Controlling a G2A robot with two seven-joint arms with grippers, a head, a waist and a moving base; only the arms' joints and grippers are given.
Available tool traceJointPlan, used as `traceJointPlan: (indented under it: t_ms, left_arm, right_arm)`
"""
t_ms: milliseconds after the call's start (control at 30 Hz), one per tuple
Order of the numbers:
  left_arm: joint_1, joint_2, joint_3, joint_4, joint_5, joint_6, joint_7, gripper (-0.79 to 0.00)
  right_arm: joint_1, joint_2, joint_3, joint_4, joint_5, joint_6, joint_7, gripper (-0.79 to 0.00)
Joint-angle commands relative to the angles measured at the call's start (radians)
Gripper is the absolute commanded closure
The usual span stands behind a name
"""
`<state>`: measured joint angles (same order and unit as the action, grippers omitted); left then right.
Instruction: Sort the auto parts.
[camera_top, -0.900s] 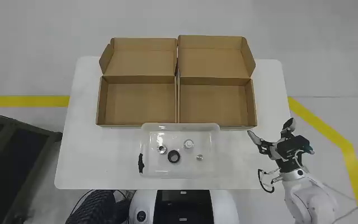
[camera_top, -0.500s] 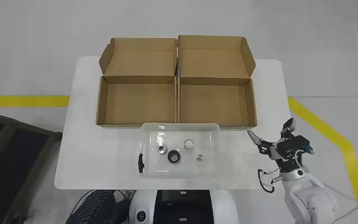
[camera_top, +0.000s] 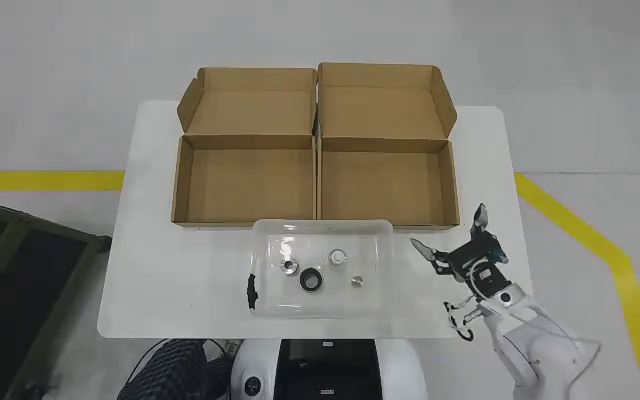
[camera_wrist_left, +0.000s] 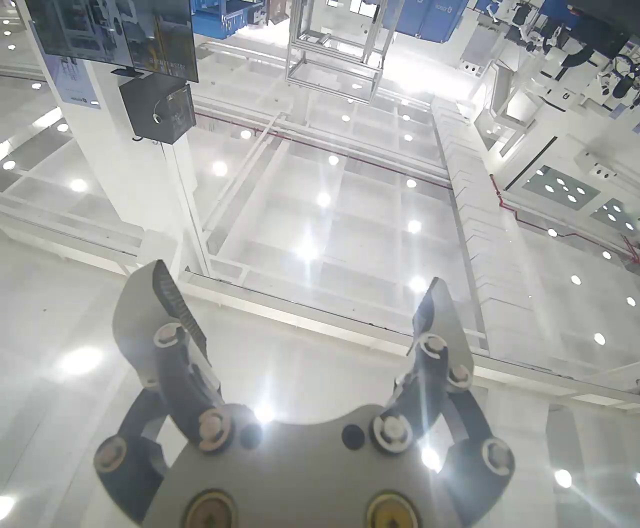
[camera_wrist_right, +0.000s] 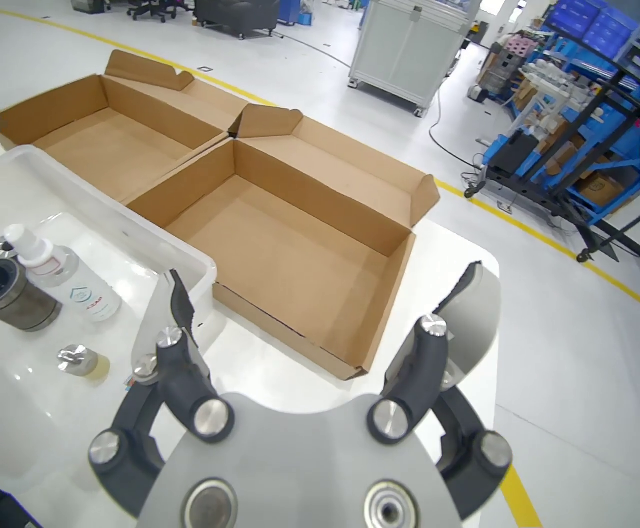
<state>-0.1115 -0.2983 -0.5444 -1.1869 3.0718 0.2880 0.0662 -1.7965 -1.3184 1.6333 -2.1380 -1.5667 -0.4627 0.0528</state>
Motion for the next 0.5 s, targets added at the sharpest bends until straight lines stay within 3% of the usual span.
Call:
traceJointPlan:
  t_ms: [0,467]
  left_arm:
    - [0.000,0.000,0.000,0.000,0.000,0.000,0.000,-0.785]
    - [0.000,0.000,0.000,0.000,0.000,0.000,0.000,-0.785]
  right_arm:
    - [0.028,0.001,-0.034,0.022,0.076,-0.058,0.025,-0.785]
    - [0.180,0.018,-0.203,0.027,0.044,-0.248,0.240,-0.785]
